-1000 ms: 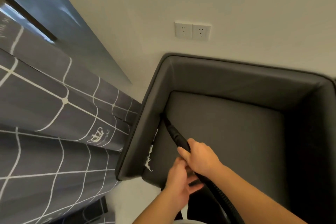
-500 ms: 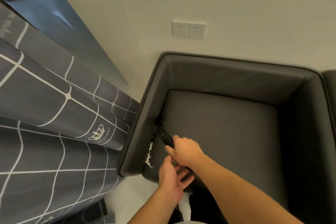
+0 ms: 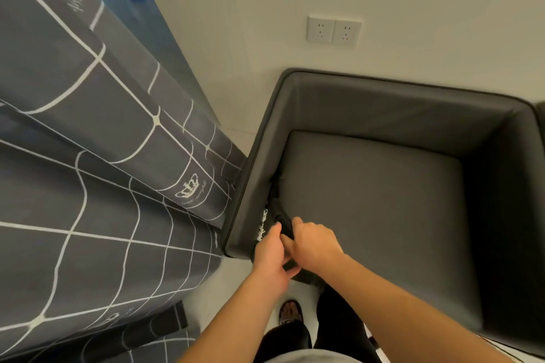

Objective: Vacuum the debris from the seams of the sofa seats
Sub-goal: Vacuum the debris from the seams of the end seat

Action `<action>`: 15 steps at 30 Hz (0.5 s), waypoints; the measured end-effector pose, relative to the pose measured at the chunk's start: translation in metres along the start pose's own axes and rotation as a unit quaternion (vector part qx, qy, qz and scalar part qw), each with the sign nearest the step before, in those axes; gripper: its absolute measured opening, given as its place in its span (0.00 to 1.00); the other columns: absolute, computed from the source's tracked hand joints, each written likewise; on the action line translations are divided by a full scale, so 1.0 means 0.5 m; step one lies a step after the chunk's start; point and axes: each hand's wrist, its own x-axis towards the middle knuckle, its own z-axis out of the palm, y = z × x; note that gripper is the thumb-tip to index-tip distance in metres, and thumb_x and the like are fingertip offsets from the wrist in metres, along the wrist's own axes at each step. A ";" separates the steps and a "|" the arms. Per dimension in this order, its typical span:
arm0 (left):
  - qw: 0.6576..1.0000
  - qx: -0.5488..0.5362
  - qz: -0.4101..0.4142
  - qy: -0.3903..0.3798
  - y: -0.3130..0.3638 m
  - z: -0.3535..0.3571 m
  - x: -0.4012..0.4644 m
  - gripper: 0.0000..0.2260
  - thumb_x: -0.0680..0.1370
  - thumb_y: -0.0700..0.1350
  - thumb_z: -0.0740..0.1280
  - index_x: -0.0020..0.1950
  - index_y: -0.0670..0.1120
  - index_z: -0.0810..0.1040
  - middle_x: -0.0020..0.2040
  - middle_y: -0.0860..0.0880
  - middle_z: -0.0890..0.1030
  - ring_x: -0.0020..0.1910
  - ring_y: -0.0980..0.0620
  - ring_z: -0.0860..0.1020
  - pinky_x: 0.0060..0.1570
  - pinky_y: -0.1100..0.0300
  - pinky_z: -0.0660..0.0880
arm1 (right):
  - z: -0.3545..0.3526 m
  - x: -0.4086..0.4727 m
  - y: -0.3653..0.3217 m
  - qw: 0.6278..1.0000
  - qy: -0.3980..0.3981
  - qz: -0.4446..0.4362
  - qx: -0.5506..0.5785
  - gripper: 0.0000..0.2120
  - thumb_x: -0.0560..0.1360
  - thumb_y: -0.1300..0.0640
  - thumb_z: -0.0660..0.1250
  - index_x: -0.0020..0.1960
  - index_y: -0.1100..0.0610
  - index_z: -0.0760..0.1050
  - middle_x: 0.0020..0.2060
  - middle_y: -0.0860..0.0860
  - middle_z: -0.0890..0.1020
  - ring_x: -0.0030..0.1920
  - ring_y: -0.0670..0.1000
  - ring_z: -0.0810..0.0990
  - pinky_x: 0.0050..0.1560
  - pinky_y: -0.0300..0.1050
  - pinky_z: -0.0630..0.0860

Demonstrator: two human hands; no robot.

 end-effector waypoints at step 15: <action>0.988 0.130 0.083 0.006 -0.026 0.035 0.060 0.04 0.82 0.48 0.65 0.51 0.48 0.76 0.55 0.41 0.83 0.53 0.41 0.82 0.54 0.42 0.81 | 0.021 -0.015 0.027 0.996 -0.017 0.035 0.076 0.11 0.79 0.53 0.62 0.58 0.57 0.69 0.51 0.56 0.83 0.51 0.62 0.82 0.42 0.48 0.69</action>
